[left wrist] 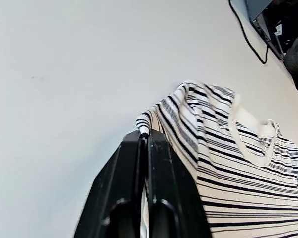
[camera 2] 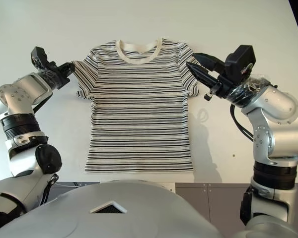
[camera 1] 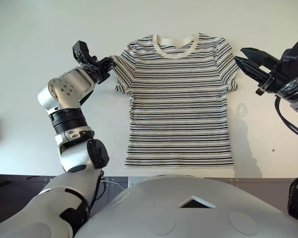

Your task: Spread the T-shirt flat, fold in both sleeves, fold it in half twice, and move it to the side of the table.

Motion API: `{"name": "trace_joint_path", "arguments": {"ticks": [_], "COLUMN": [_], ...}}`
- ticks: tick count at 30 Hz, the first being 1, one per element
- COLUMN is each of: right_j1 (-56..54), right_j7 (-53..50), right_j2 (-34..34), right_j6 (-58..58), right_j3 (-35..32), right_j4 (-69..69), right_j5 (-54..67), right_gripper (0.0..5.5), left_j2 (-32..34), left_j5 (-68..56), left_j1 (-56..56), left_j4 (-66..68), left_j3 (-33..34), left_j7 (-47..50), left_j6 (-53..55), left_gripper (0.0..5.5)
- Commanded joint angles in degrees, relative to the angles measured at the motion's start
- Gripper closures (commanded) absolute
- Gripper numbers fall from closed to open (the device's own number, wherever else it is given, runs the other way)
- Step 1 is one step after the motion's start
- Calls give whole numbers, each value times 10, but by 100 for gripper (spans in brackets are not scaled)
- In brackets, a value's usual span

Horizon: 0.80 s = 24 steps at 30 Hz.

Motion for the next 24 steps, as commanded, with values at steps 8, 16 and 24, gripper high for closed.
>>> {"name": "trace_joint_path", "arguments": {"ticks": [8,16,24], "right_j1": [-4,-6,-1], "right_j7": [-26,-33,-33], "right_j2": [25,40,44], "right_j6": [-18,-28,-34], "right_j3": [4,17,25], "right_j4": [6,17,24], "right_j5": [-21,-34,-44], "right_gripper": [444,444,444], "left_j2": [-75,-113,-105], "left_j5": [9,65,110], "left_j1": [-41,-90,-84], "left_j4": [-76,34,87], "left_j3": [-54,-95,-169], "left_j7": [78,105,49], "left_j6": [57,-10,-45], "left_gripper": [539,539,494]}}
